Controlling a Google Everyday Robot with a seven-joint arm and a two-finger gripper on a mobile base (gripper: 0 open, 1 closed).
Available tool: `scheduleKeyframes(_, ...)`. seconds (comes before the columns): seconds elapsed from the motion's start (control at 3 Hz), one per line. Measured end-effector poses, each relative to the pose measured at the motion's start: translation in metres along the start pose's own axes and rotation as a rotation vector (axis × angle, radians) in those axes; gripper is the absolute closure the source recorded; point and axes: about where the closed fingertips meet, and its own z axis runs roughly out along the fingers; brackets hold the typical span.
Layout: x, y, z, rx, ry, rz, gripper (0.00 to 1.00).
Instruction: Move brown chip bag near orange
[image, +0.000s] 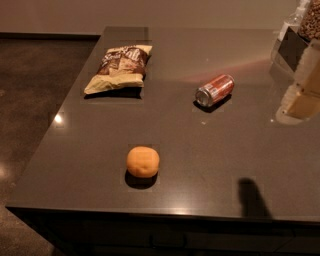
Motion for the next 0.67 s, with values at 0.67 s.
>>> scheduleKeyframes(0.67, 0.0000, 0.0000, 0.0000, 0.000, 0.000, 0.000, 0.00)
